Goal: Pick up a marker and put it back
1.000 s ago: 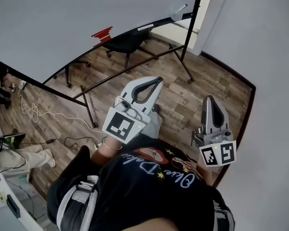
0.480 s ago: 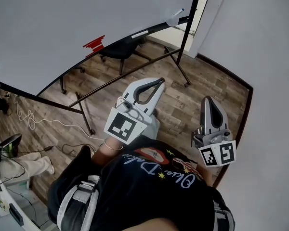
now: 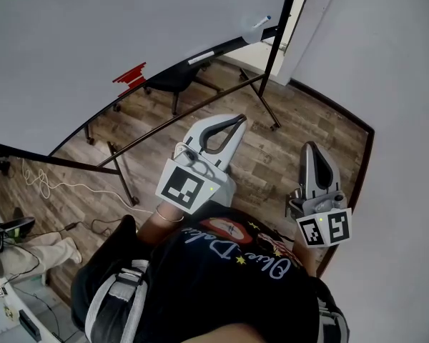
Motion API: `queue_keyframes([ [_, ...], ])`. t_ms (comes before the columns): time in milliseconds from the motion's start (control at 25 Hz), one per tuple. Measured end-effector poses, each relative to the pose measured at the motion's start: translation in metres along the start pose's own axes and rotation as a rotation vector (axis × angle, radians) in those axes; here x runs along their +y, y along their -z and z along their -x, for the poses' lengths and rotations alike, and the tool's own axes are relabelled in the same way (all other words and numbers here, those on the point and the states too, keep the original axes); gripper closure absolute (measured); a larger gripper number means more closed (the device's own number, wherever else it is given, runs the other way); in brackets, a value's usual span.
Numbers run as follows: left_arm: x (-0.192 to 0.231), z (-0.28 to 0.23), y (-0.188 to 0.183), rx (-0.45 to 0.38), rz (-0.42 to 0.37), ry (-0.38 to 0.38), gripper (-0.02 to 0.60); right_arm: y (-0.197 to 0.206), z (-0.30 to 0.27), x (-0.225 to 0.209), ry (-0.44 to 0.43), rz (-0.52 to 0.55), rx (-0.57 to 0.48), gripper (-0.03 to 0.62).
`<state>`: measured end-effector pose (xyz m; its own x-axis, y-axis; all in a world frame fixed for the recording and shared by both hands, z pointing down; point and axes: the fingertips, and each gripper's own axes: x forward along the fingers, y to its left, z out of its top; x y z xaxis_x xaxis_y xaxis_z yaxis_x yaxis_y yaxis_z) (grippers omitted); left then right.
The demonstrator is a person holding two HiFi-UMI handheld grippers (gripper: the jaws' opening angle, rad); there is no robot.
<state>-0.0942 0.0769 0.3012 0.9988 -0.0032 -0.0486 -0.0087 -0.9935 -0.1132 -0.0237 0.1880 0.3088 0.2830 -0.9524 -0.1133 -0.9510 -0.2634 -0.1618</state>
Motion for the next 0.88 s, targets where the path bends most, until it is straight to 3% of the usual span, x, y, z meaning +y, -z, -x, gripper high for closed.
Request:
queue_keyframes([
  [880, 0.083, -0.095, 0.017, -0.008, -0.002, 0.110, 0.578, 0.001, -0.094, -0.060, 0.117, 0.018, 0.037, 0.594],
])
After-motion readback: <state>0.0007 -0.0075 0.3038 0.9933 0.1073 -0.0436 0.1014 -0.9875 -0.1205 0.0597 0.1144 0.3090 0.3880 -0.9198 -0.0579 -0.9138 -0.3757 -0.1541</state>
